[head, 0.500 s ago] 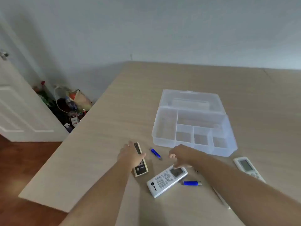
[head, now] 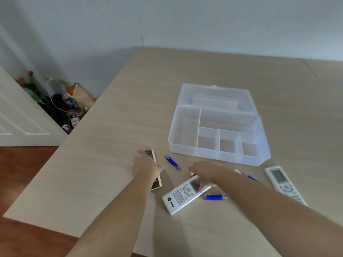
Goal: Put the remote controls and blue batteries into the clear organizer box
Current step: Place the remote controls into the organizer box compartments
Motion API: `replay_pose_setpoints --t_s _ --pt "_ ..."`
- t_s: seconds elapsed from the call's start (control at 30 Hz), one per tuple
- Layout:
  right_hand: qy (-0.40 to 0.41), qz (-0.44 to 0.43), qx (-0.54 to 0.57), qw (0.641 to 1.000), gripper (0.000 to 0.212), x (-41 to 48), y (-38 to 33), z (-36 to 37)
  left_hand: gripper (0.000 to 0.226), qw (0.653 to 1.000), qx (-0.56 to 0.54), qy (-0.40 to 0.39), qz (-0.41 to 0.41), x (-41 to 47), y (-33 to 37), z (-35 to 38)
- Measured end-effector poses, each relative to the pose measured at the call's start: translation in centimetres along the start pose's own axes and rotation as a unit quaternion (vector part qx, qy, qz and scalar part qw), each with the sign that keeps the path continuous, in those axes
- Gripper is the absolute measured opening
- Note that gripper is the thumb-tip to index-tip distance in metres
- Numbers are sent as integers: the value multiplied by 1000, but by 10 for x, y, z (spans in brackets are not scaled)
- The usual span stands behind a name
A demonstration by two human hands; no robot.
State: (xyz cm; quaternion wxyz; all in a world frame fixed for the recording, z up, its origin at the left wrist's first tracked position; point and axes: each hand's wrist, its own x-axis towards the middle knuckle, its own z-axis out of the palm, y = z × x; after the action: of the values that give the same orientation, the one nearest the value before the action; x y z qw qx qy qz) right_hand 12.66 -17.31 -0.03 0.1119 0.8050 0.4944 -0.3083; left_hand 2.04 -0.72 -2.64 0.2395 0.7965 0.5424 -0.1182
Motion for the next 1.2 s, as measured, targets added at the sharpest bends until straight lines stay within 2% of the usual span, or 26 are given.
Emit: replay_pose_setpoints --t_s 0.13,0.23,0.47,0.5,0.53,0.6,0.7,0.87,1.0,1.1,1.2 --pt "-10 12 17 1000 63 -3 3 1 104 997 -76 -13 -12 2 -2 -12" --pt "-12 20 79 997 49 -6 7 -10 103 997 -82 -7 15 -4 1 -20" --pt "76 -10 227 971 15 -27 33 -79 95 992 -62 52 95 -16 30 -62" --pt "97 -11 257 961 22 -35 39 -91 95 991 -63 58 106 -17 37 -68" --pt "120 -11 304 945 26 -44 48 -103 94 988 -66 65 120 -19 46 -75" --pt "160 -8 424 891 8 -60 69 -122 93 984 -74 74 147 -23 66 -87" --pt "242 5 532 811 7 -74 101 -140 94 976 -76 76 189 -27 98 -93" --pt "386 51 591 707 12 -68 129 -143 95 966 -47 64 247 -27 137 -76" --pt "442 96 637 624 8 -45 151 -130 94 965 -13 46 259 -13 152 -56" --pt "451 122 665 583 6 -27 168 -120 96 967 22 32 252 3 159 -39" --pt "441 136 684 564 14 -12 178 -111 97 968 75 33 238 14 162 -24"
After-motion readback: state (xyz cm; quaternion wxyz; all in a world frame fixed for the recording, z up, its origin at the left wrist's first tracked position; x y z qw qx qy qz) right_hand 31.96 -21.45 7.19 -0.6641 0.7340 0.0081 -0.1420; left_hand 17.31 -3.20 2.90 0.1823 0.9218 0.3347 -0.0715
